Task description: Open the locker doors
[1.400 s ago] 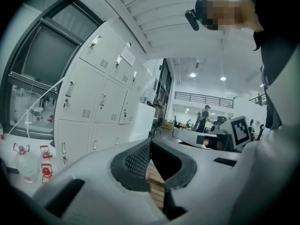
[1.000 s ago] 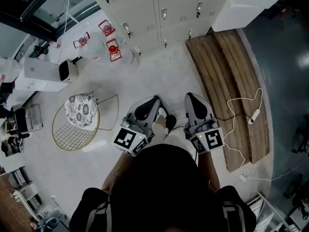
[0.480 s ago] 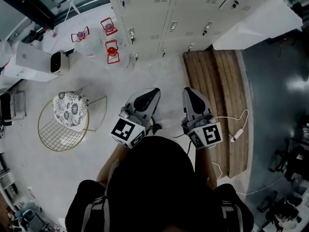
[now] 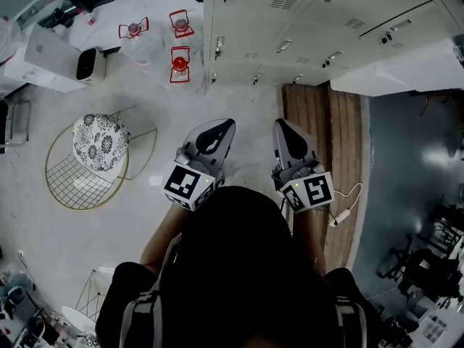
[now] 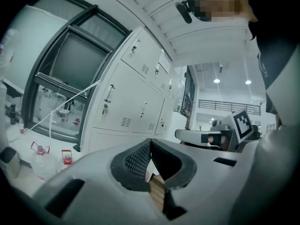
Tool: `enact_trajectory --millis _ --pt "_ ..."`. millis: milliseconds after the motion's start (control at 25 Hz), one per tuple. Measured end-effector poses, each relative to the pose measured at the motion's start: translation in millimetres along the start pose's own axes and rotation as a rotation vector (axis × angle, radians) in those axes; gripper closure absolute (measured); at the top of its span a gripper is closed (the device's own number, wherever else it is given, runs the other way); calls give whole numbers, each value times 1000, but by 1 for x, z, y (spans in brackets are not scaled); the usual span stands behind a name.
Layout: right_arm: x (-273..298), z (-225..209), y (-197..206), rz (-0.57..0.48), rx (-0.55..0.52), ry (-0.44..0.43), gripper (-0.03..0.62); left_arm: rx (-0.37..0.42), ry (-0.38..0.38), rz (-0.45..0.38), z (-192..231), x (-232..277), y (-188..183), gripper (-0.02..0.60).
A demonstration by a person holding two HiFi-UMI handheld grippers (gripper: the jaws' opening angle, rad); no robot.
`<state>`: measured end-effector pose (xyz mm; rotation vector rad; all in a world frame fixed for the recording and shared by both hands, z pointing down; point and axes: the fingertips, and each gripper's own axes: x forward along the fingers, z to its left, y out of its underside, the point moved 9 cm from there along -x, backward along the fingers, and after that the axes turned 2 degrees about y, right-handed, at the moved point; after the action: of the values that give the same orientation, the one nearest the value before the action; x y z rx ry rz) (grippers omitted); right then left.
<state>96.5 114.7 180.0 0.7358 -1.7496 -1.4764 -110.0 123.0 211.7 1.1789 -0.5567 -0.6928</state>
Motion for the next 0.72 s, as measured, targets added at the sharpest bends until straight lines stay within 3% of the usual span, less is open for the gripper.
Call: enact_trajectory --millis 400,720 --pt "58 -6 10 73 -27 -190 589 -60 -188 -7 32 -3 15 563" --pt "92 -61 12 119 -44 -362 589 -60 -329 -48 18 47 16 563"
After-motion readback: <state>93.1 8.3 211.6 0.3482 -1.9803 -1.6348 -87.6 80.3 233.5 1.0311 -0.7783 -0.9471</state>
